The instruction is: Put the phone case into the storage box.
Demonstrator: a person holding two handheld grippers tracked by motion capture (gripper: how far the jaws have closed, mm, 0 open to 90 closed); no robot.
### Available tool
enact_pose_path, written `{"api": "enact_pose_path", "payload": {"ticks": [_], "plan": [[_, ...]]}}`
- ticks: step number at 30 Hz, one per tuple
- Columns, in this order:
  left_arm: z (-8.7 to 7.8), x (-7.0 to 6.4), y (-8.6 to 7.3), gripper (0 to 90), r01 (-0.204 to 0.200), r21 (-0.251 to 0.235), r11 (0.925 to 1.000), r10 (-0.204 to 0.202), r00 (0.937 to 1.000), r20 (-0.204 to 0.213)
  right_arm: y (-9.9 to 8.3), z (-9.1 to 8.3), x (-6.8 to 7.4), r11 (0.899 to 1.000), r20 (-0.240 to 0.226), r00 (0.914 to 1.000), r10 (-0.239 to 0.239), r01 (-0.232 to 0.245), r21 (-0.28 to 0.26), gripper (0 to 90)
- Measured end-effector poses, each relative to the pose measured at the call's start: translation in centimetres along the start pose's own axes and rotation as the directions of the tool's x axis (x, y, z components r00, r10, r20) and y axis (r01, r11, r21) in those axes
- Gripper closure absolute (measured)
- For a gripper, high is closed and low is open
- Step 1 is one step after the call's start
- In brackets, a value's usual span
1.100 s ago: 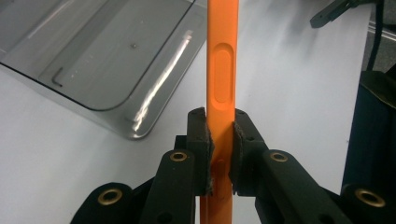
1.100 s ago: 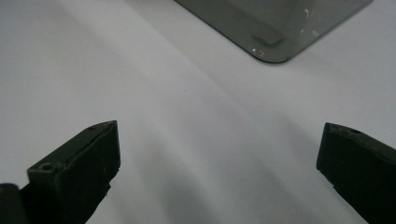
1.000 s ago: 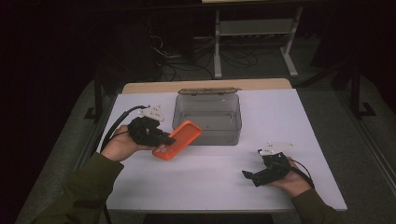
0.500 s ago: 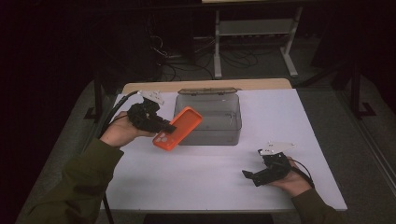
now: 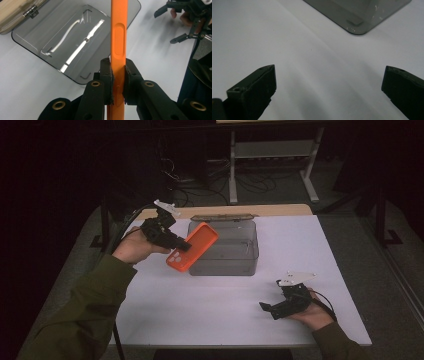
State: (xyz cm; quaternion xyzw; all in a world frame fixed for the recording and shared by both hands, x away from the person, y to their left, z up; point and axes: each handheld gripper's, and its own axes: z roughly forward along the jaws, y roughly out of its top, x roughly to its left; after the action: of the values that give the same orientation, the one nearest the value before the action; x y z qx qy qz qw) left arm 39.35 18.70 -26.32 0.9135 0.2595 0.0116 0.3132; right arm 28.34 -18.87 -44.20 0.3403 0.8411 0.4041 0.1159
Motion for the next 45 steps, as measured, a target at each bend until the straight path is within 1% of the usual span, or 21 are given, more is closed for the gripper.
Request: {"api": "enact_pose_path", "payload": {"ticks": [2,3,5,10,16,19,26,28,33,36,41,45], "plan": [[0.2,0.2,0.3,80.1,0.013,0.007,0.9999,-0.013,0.9999,0.0,0.0,0.0,0.0,1.0,0.0,1.0,0.001,-0.001,0.001,0.0],[0.3,0.2,0.4,80.1,0.029,0.008,0.9995,-0.029,0.9996,-0.003,0.0,0.0,0.0,1.0,0.001,1.0,0.001,-0.001,-0.001,0.0],[0.5,0.4,0.8,80.1,0.04,0.022,0.9989,-0.04,0.9991,-0.009,0.0,-0.1,0.0,1.0,0.002,1.0,0.0,0.0,-0.002,0.0],[0.8,0.7,1.7,80.1,0.08,0.023,0.9965,-0.079,0.9966,-0.021,0.1,-0.2,0.0,1.0,0.003,1.0,0.002,-0.002,-0.013,0.0],[1.2,0.9,2.9,80.1,0.109,0.034,0.9934,-0.108,0.9936,-0.034,0.2,-0.3,0.0,1.0,0.001,1.0,0.004,-0.004,-0.018,0.0],[1.7,1.0,3.2,80.1,0.124,0.035,0.9917,-0.123,0.9919,-0.034,0.2,-0.3,-0.1,1.0,-0.003,1.0,0.007,-0.007,-0.023,0.0],[2.9,1.1,3.9,80.1,0.154,0.048,0.987,-0.152,0.9875,-0.043,0.3,-0.3,0.1,0.999,-0.006,1.0,-0.002,0.002,-0.035,0.0],[3.1,1.3,4.0,80.0,0.173,0.042,0.984,-0.171,0.9841,-0.047,0.4,-0.2,0.1,0.999,-0.005,1.0,-0.008,0.008,-0.036,0.0],[3.4,1.7,4.5,80.1,0.21,0.051,0.9764,-0.207,0.9763,-0.064,0.5,-0.1,0.2,0.999,0.001,0.9998,-0.021,0.021,-0.04,0.0],[3.6,2.0,4.6,80.1,0.236,0.052,0.9704,-0.232,0.9698,-0.077,0.5,-0.1,0.3,0.999,0.003,0.9995,-0.031,0.031,-0.039,0.0],[3.8,2.7,4.7,80.1,0.29,0.042,0.9562,-0.286,0.9551,-0.077,0.5,-0.1,0.3,0.998,0.001,0.9994,-0.034,0.034,-0.045,0.0],[4.0,3.2,4.9,80.1,0.317,0.046,0.9474,-0.312,0.9454,-0.095,0.6,-0.1,0.3,0.998,0.0,0.9994,-0.034,0.034,-0.047,0.0]]}}
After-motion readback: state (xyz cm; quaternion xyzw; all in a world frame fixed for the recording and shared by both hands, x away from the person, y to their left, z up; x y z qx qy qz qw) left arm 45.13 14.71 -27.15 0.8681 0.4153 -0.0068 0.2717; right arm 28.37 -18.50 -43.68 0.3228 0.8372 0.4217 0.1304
